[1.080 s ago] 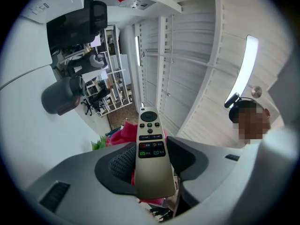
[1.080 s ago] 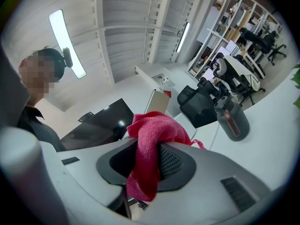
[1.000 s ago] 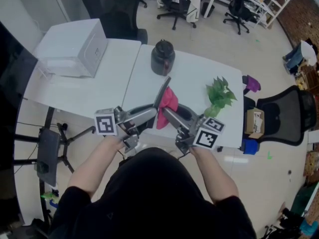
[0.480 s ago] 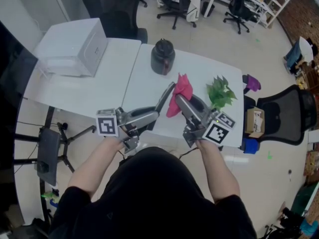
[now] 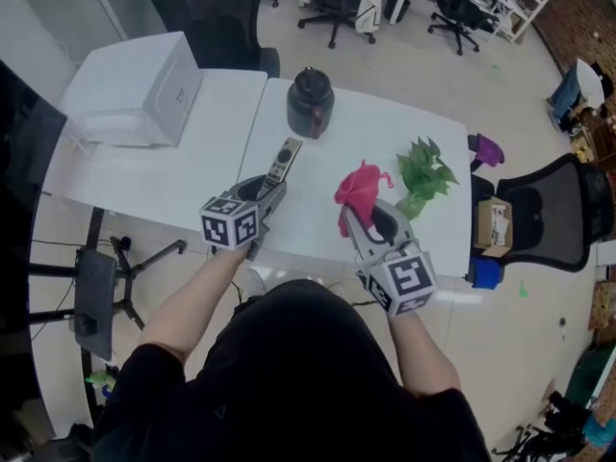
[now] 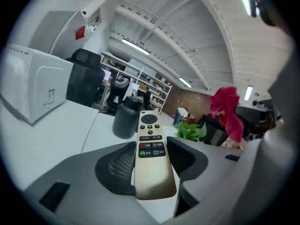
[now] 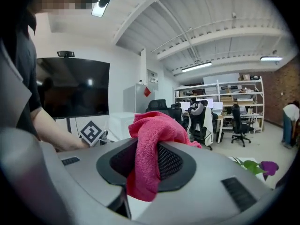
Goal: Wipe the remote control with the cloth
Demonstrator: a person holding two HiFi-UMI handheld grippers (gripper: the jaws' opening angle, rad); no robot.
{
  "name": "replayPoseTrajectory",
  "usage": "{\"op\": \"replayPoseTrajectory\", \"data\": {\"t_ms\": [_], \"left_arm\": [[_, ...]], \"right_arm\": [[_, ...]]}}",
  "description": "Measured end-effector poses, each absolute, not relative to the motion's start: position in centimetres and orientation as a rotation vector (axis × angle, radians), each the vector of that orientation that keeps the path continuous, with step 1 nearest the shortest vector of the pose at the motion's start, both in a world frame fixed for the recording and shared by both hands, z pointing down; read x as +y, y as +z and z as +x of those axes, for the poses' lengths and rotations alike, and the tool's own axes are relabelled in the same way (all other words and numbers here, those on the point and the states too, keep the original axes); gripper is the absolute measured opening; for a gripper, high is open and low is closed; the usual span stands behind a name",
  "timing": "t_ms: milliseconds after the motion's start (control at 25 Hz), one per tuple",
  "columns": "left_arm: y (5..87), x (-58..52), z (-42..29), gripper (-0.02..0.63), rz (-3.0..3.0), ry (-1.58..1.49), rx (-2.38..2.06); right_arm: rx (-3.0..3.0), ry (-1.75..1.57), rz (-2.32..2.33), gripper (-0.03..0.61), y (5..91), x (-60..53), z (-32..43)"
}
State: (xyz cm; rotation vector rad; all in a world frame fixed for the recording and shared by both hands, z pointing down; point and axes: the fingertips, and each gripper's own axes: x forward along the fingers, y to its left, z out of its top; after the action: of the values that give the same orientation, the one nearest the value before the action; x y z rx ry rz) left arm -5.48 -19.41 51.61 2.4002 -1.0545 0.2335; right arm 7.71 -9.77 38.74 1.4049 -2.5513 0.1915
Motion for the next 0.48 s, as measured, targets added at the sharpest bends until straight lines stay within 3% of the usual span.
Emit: {"op": "replayPoseTrajectory", "data": {"t_ms": [280,480], "left_arm": [[62.0,-22.0,-6.4,0.210,2.344,0.728,-1.249],[67.0,-22.5,-6.4,0.210,2.253,0.910,-1.250]], "right_arm": [[-2.420,0.219,1.413,0.115,41.3,-8.2,7.9],[-2.405,0.219,1.421,0.114,41.8,-7.4,8.0]]}}
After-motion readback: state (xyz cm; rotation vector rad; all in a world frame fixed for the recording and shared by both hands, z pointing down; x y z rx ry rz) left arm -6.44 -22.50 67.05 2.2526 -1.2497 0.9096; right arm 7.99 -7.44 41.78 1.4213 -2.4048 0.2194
